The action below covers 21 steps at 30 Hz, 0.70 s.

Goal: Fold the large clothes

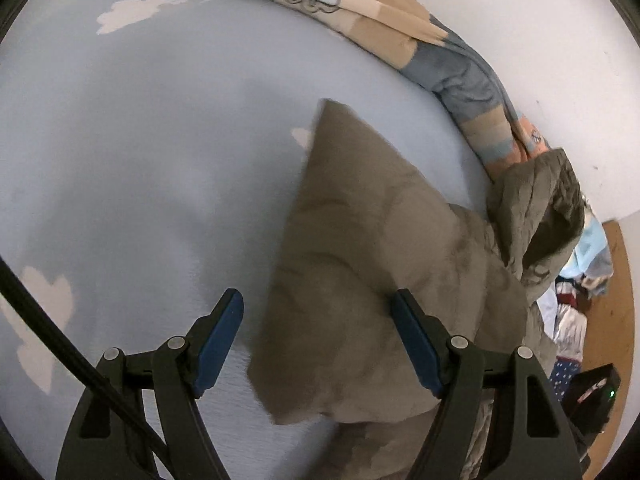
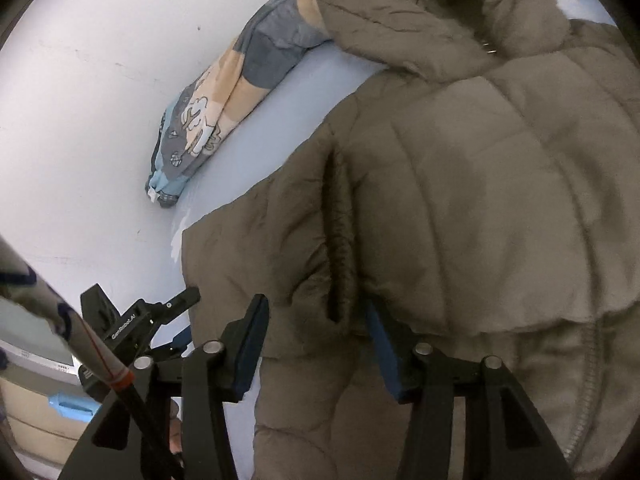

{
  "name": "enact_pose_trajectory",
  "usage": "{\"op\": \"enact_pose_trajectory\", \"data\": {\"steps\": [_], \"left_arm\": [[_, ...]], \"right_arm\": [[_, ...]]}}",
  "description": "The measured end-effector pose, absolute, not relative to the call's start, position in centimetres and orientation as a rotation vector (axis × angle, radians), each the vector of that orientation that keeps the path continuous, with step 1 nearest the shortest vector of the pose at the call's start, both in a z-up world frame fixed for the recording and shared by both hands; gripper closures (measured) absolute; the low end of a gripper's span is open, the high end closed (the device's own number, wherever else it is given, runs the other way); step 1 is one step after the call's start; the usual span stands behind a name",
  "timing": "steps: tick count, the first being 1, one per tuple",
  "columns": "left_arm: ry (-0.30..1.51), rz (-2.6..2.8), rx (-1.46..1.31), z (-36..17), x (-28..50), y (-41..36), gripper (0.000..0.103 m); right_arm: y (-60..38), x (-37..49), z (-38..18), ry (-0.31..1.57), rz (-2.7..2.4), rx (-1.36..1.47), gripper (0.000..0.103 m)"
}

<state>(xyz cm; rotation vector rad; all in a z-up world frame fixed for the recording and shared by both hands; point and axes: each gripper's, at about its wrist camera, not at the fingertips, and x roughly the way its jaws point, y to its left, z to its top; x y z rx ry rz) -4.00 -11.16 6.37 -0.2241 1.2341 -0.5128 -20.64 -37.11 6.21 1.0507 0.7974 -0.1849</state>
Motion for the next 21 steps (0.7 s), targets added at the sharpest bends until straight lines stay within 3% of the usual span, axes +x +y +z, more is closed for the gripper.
{"op": "enact_pose_trajectory", "data": {"steps": [1,7,15,21], "left_arm": [[1.221,-0.521,-0.212,6.8,-4.3,-11.5,0.027],[1.153,-0.594,-0.176,9.1,-5.5,-13.0,0.027],[1.151,-0.74,-0.109,9.1,-9.5,-18.1,0.027],[1.123,-0.735,0.09,7.7,-12.9,-22.6,0.027]], "right_arm": [[-37.0,-20.4,6.3,0.8,-0.196,1.036,0.086],[-37.5,-23.4,10.0,0.718,-0.289,0.901,0.087],[-41.7,-34.1,16.5,0.58,-0.468,0.72,0.087],[-46.6,-38.6,15.8,0.557,-0.613,0.746,0.087]]}}
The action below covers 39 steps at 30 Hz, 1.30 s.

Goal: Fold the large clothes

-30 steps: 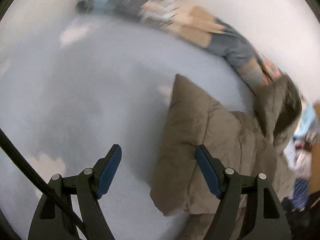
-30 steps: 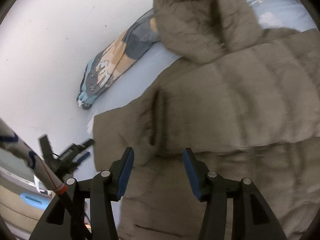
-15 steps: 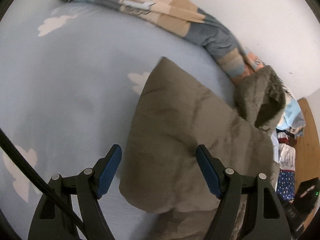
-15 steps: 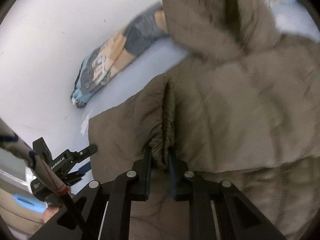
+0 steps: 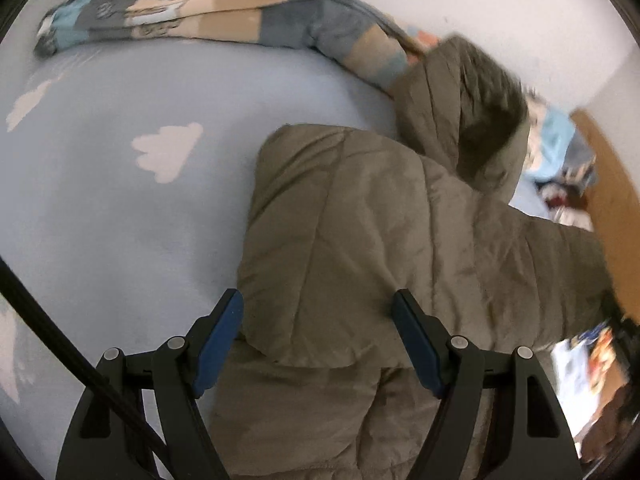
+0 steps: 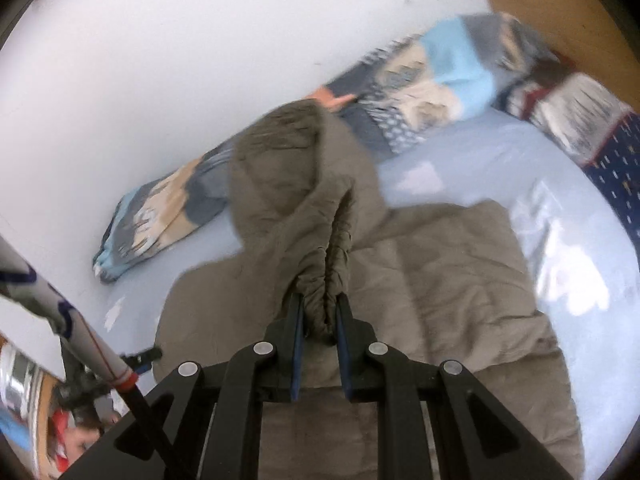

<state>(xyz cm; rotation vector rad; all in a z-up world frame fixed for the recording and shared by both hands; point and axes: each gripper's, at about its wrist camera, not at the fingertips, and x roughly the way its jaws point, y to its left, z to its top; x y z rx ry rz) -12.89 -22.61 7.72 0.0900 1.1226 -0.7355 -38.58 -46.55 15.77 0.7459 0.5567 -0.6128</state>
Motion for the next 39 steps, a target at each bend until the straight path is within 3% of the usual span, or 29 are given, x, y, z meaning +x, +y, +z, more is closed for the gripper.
{"op": "enact_pose_trajectory", "data": {"steps": [16,21,26,28,34,39], "left_arm": [[1.137,-0.653,0.213,5.3,-12.6,-23.5,0.025],[1.116,-0.655,0.239,5.9,-13.0,-23.6,0.025],[1.023,-0.635,0.249,8.3,-13.8,-23.4,0.025],[0.97,-0.629,0.26,9.3,-14.3,-23.5,0.025],[0.873,-0.662,0.279,10.5,-16.1,-24.5,0.025],[0.843,-0.687,0.349,9.7,-17.4,-26.4,0.025]], "right_arm": [[-48.5,-38.4,9.6,0.758,-0.743,0.803,0.086],[-49.1,-38.3,7.5,0.826,-0.781,0.826,0.077],[-49.3,-39.1,8.9,0.827,-0.837,0.815,0.059],[-48.9,-39.5,10.2,0.799,-0.887,0.78,0.057],[-46.8,-39.1,13.4,0.696,-0.914,0.622,0.057],[-46.2,-37.1,12.2,0.746,-0.819,0.607,0.057]]}}
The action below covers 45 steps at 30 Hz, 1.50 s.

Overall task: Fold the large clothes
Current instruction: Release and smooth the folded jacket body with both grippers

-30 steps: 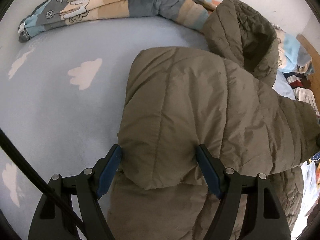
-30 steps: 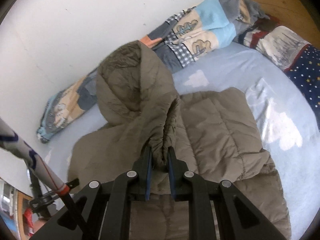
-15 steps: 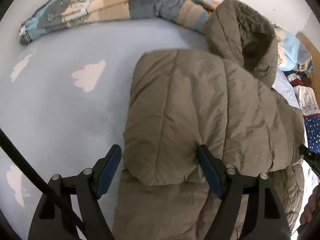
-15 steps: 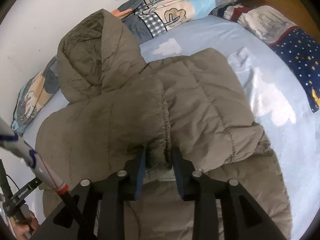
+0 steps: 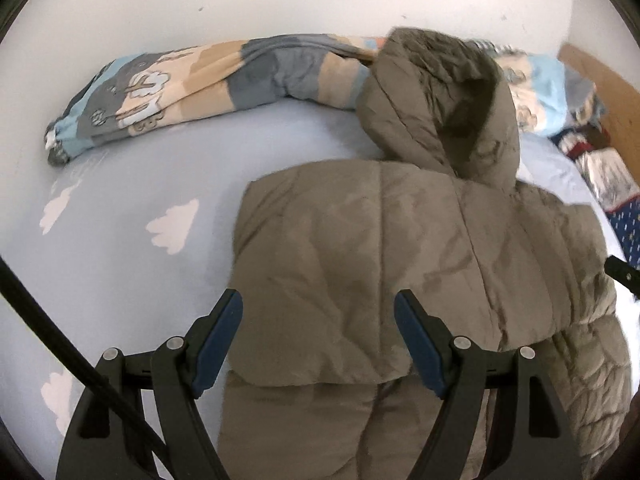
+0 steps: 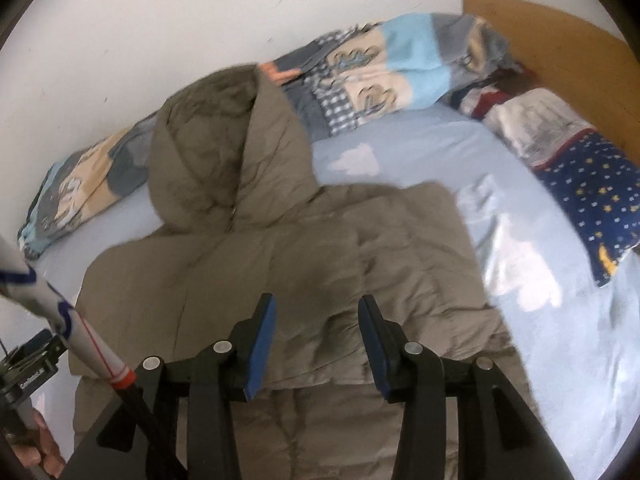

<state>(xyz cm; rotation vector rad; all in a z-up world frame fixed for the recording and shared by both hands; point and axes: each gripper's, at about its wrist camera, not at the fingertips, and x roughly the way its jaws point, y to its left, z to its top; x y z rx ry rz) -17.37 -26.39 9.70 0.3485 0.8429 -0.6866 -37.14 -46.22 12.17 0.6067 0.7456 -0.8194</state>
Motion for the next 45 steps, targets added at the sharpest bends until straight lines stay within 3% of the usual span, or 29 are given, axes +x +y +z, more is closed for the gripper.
{"op": "enact_pose_trajectory", "data": {"steps": [7,21,34,40,45], "left_arm": [[0.879,-0.693,0.419,7.3,-17.8,-28.3,0.025],[0.916,-0.695,0.416,7.5,-17.8,-28.2,0.025],[0.898,-0.76,0.396,12.2,-23.8,-27.2,0.025],[1.025,-0.772,0.405,10.0,-28.6,-26.2,0.025],[1.04,-0.743,0.485,8.2,-33.6,-24.5,0.025]], "right_arm": [[-47.5,-36.6,9.4,0.807,-0.806,0.673,0.061],[-50.2,-37.5,5.3,0.872,-0.777,0.812,0.06],[-46.1,-40.0,12.2,0.795,-0.735,0.763,0.058],[-42.3,-43.2,13.1,0.817,-0.722,0.724,0.058],[-37.5,-46.5,10.7,0.888,-0.665,0.804,0.058]]}}
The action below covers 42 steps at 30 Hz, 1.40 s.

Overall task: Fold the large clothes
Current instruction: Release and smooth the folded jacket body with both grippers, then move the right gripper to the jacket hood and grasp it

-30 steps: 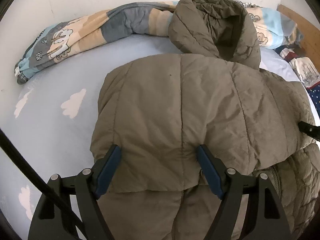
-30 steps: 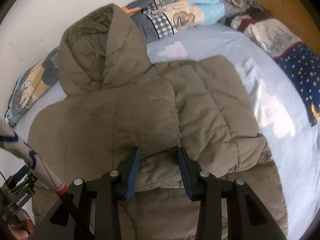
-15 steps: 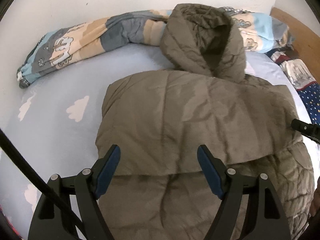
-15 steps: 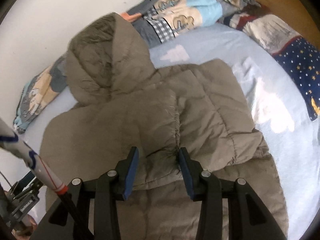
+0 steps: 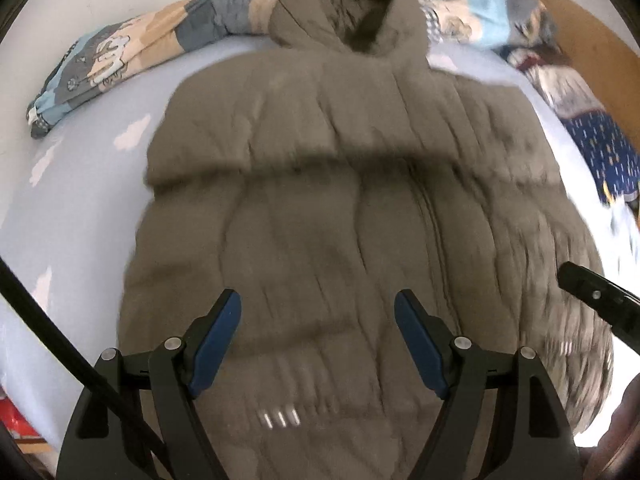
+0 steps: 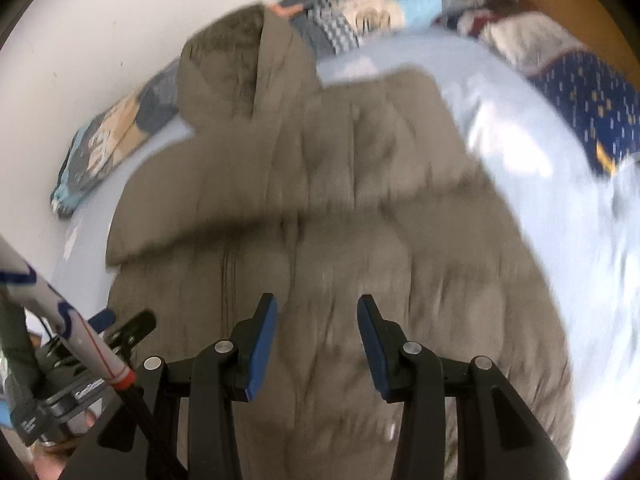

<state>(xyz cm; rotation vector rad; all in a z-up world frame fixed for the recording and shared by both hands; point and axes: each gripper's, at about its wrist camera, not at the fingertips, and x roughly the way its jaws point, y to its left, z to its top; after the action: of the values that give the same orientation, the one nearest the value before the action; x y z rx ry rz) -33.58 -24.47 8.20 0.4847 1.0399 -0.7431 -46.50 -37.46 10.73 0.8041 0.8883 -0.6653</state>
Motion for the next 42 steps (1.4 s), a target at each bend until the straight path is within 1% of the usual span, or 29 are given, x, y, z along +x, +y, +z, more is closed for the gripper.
{"op": "enact_pose_trajectory", "data": {"steps": [5,7,9,10,12,14,16,18,19,20,23,26,28,32,35,38,42], "left_arm": [[1.105,-0.729,0.592,5.6,-38.0,-23.0,0.025],[1.115,-0.726,0.632,5.6,-39.2,-22.7,0.025],[1.086,-0.739,0.656,5.9,-40.1,-22.3,0.025],[1.075,-0.739,0.66,5.8,-40.3,-22.0,0.025],[1.082,-0.748,0.634,5.3,-40.2,-21.5,0.025],[1.098,-0.771,0.582,5.2,-39.4,-21.0,0.025],[1.093,-0.778,0.564,5.5,-38.4,-21.4,0.025],[1.046,-0.785,0.54,6.8,-37.1,-22.3,0.025],[1.018,-0.788,0.525,7.8,-36.1,-22.9,0.025],[0.996,-0.791,0.507,8.7,-35.0,-23.5,0.025],[0.944,-0.791,0.403,10.9,-31.3,-24.9,0.025],[0.959,-0.777,0.336,10.6,-28.6,-25.5,0.025],[0.997,-0.788,0.331,10.0,-27.4,-25.8,0.025],[0.966,-0.784,0.305,11.3,-25.7,-25.9,0.025],[0.966,-0.781,0.251,12.1,-24.0,-25.2,0.025],[0.978,-0.774,0.234,11.9,-22.9,-25.2,0.025],[1.007,-0.778,0.226,11.2,-22.3,-25.1,0.025]], "right_arm": [[-33.7,-48.6,8.5,0.969,-0.644,0.795,0.058],[-32.9,-49.1,7.7,0.993,-0.638,0.806,0.058],[-32.6,-49.1,7.2,1.013,-0.626,0.797,0.058],[-32.6,-49.0,7.0,1.019,-0.628,0.792,0.056],[-32.4,-48.4,6.8,1.034,-0.631,0.779,0.048],[-32.1,-47.8,6.6,1.043,-0.632,0.768,0.037],[-31.8,-47.2,6.5,1.057,-0.644,0.747,0.035],[-31.9,-46.8,6.9,1.058,-0.67,0.73,0.036],[-32.1,-46.9,7.5,1.031,-0.667,0.731,0.042],[-32.4,-46.9,8.3,0.988,-0.661,0.743,0.045],[-33.5,-47.2,10.4,0.88,-0.685,0.731,0.045],[-34.6,-47.1,10.8,0.812,-0.683,0.741,0.045],[-35.3,-46.4,11.1,0.807,-0.668,0.734,0.045],[-38.9,-44.5,13.5,0.799,-0.628,0.686,0.045],[-43.2,-41.2,17.0,0.772,-0.622,0.665,0.045],[-48.1,-36.0,20.7,0.749,-0.611,0.636,0.045],[-54.2,-29.7,22.6,0.748,-0.64,0.624,0.045]]}}
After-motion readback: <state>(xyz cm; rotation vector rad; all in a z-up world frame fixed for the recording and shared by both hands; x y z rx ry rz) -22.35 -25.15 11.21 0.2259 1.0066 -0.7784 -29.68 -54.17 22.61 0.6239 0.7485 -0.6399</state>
